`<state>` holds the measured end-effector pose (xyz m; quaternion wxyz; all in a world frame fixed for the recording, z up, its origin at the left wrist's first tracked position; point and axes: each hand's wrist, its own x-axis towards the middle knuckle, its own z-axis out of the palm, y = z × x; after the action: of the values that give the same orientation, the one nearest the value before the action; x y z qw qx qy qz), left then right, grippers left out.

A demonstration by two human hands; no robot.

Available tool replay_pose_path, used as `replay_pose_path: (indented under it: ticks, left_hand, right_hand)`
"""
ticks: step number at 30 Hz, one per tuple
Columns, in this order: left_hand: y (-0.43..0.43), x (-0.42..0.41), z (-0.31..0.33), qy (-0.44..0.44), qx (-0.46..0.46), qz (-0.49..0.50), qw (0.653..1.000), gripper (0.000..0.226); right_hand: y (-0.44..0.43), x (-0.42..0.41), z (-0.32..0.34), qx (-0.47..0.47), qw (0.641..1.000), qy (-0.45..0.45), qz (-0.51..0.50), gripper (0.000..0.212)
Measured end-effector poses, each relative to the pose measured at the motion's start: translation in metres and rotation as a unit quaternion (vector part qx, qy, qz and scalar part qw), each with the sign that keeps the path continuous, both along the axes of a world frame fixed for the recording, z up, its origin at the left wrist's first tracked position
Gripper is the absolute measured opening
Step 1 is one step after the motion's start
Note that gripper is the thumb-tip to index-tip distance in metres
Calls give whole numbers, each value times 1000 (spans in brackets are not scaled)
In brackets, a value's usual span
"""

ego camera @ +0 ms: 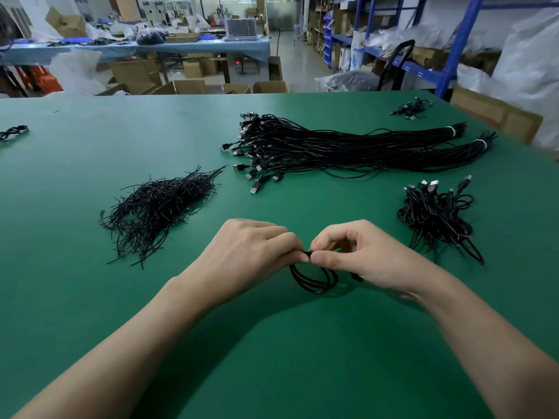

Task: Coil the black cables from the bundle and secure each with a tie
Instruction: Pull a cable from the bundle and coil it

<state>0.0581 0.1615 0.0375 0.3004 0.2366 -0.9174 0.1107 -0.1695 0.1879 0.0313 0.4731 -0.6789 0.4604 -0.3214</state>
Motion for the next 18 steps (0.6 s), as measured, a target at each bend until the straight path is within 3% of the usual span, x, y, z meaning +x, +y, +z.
replay_pose_path:
  ticks: [4, 6, 9, 12, 18]
  left_hand:
    - [6, -2, 5, -5, -34, -18, 999, 28]
    - [8, -2, 9, -2, -56, -22, 998, 26]
    - [10, -1, 14, -3, -88, -24, 996, 21]
    - [10, 2, 17, -6, -109, -29, 994, 19]
    - [6, 9, 13, -37, -132, -28, 990, 25]
  right_hand:
    - [2, -8, -7, 131, 987, -54, 80, 31]
    - [5, -9, -8, 206, 962, -94, 150, 57]
    - [9, -5, -3, 263, 927, -121, 240, 70]
    - [13, -1, -2, 245, 933, -124, 231, 67]
    - [17, 5, -9, 183, 966, -88, 162, 43]
